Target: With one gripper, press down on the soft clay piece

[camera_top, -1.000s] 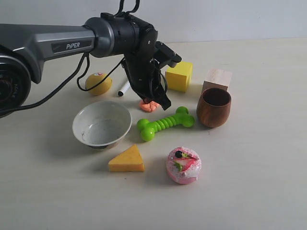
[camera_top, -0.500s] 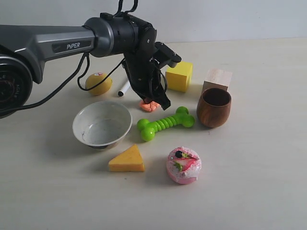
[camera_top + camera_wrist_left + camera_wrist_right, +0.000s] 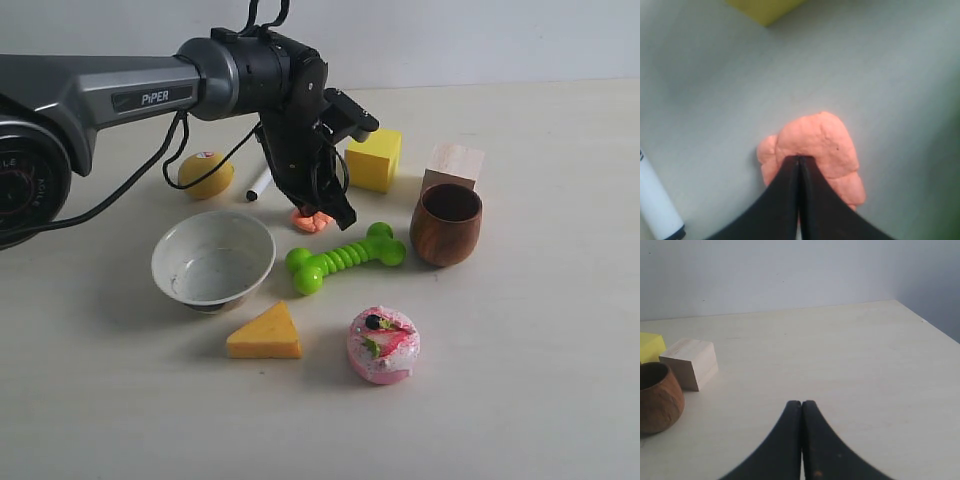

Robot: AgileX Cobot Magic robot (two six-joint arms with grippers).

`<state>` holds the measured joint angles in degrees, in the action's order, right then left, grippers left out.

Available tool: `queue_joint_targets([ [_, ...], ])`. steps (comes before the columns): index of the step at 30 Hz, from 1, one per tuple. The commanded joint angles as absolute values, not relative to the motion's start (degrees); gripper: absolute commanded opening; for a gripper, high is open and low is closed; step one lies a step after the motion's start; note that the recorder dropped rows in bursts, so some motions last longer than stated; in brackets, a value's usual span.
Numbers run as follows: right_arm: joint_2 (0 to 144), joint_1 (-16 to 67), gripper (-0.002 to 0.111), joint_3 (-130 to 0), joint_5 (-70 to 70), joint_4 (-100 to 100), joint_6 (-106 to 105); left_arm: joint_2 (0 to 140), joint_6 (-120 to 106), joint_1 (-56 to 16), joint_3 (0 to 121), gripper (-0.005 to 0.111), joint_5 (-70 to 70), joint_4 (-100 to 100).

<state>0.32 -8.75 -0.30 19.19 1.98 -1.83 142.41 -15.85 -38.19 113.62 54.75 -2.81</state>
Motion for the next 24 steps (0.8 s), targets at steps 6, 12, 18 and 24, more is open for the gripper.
queue_joint_targets([
  [6, 0.0, -8.6, 0.000, 0.0, 18.7, 2.2, -1.9, 150.6, -15.9, -38.3, 111.2, 0.000, 56.1, 0.8],
  [12, 0.0, -8.6, 0.000, 0.0, 18.7, 2.2, -1.9, 152.0, -15.9, -38.3, 111.2, 0.000, 56.8, 0.8],
  [18, 0.0, -8.6, 0.000, 0.0, 18.7, 2.2, -1.9, 151.3, -15.9, -38.3, 111.2, 0.000, 56.9, 0.7],
  [24, 0.0, -8.6, 0.000, 0.0, 18.7, 2.2, -1.9, 149.9, -15.9, -38.3, 111.2, 0.000, 57.2, 0.3],
])
